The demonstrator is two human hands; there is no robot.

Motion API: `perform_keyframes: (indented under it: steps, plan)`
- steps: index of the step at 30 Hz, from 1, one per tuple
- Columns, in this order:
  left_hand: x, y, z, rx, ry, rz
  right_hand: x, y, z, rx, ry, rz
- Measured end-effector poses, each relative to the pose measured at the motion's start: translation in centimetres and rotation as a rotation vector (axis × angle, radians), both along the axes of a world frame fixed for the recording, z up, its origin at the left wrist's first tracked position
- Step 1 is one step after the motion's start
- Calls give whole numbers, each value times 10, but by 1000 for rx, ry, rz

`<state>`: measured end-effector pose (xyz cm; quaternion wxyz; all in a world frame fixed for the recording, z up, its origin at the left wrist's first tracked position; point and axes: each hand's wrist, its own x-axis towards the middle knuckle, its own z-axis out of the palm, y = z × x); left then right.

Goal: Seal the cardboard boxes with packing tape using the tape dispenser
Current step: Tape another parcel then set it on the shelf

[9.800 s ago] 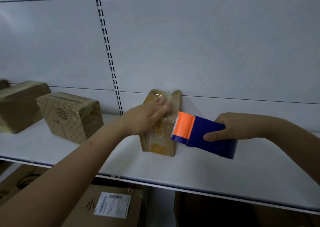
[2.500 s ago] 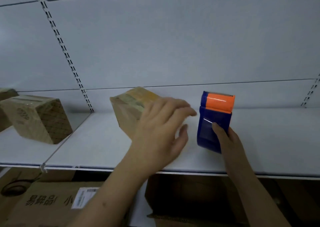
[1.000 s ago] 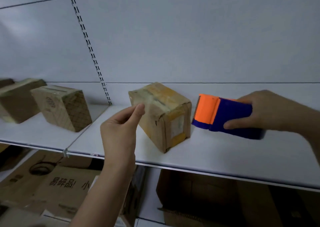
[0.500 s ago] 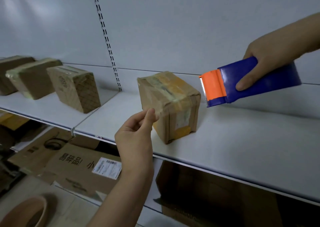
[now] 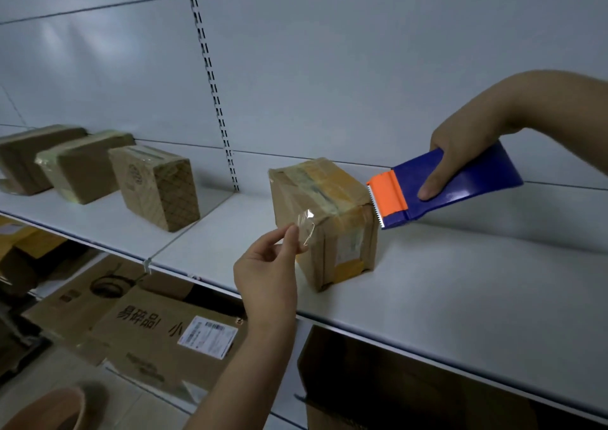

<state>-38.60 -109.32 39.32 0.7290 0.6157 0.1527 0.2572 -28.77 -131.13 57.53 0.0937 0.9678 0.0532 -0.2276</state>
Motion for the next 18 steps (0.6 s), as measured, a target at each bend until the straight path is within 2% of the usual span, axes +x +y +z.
perform_keyframes:
  steps: [6, 9, 12, 13, 16, 18]
  plan:
    - [13, -3, -13, 32, -18, -16, 2, 3, 2, 5, 91, -41]
    - [23, 3, -16, 180, 18, -31, 5, 6, 4, -2, 99, -36]
    - [35, 17, -16, 296, 198, -70, 6, 11, 7, -35, 68, -38]
    - [37, 22, -15, 343, 171, -17, 7, 13, 7, -44, 67, -34]
    - [32, 27, 3, 748, -295, 179, 9, 16, 7, -54, 70, -31]
    - [41, 19, 14, 1053, -543, 90, 10, 17, 6, -52, 74, -32]
